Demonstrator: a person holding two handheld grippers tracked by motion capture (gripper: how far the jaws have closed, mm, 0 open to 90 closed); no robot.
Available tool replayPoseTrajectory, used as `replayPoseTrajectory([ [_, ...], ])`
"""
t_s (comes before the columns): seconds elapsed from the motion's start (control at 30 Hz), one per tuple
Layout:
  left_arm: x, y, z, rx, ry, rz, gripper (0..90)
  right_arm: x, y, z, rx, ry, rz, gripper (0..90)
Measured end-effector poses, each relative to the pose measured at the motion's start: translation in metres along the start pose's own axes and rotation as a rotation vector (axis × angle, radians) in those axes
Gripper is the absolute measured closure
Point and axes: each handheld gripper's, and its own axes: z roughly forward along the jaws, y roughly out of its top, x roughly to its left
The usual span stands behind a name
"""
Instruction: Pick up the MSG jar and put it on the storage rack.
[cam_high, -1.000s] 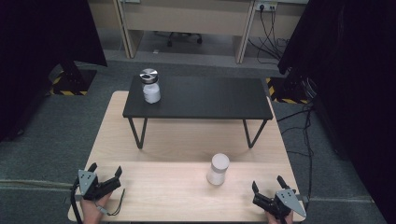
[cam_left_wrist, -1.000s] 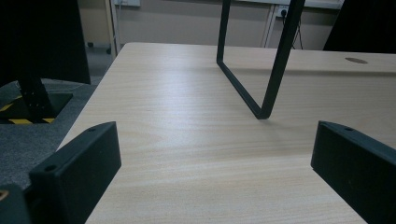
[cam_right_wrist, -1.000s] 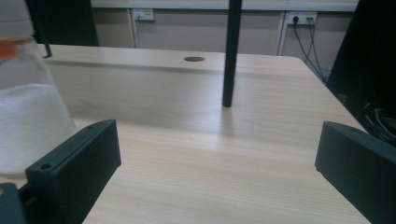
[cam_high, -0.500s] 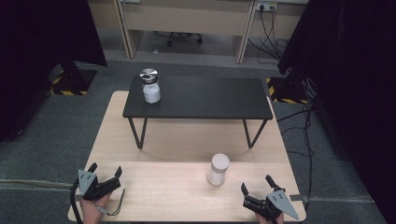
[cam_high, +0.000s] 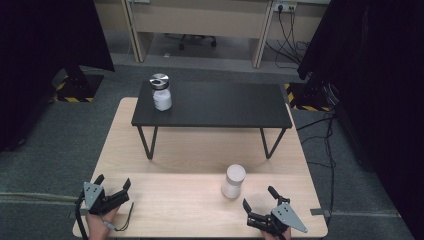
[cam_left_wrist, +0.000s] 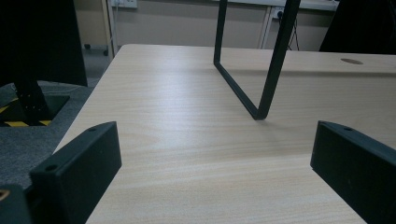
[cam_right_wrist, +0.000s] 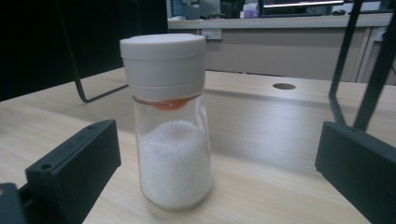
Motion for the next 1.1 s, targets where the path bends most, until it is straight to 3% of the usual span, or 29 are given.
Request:
replayPoseTrajectory([
  [0.27,0.0,0.0,0.0,0.0,-0.001,-0.001,0.9,0.009,0.004,0.012,0.003,0.003,-0.016,0.3],
  [0.67,0.001,-0.001,0.0,-0.005,-0.005,0.006,1.2,0.011,0.006,0.026,-0.006,0.026,0.009,0.3],
  [1.1,0.001,-0.001,0.0,-0.006,-0.007,0.005,1.2,0.007,0.015,0.041,-0.024,0.052,0.0,0.3],
])
